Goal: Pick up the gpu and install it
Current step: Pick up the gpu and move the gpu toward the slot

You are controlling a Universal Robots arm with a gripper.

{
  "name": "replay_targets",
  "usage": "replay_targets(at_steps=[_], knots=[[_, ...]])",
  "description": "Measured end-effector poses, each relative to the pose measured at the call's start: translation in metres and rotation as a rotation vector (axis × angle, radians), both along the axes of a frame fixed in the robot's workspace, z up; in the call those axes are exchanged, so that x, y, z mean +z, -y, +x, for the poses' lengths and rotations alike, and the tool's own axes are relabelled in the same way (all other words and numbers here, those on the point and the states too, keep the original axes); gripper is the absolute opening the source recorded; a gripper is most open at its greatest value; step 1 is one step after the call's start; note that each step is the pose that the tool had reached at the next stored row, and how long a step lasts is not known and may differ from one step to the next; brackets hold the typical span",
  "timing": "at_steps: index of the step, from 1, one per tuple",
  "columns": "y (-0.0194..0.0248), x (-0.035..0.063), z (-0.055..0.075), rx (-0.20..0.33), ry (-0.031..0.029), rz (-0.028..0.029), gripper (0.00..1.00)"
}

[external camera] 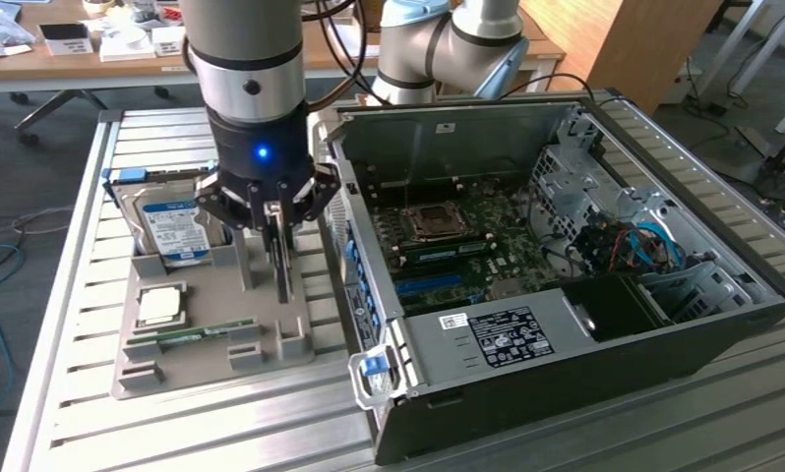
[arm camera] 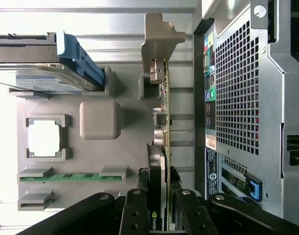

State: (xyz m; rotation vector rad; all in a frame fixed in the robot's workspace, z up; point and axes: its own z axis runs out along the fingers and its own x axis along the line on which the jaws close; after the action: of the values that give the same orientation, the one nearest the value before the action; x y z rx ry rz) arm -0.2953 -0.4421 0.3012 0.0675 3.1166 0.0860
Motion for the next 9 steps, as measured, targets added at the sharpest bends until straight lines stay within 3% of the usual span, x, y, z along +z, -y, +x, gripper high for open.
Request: replay_targets(at_steps=[9], knots=[[0.0, 0.01, 0.0, 0.0, 0.0, 0.0001, 0.27]])
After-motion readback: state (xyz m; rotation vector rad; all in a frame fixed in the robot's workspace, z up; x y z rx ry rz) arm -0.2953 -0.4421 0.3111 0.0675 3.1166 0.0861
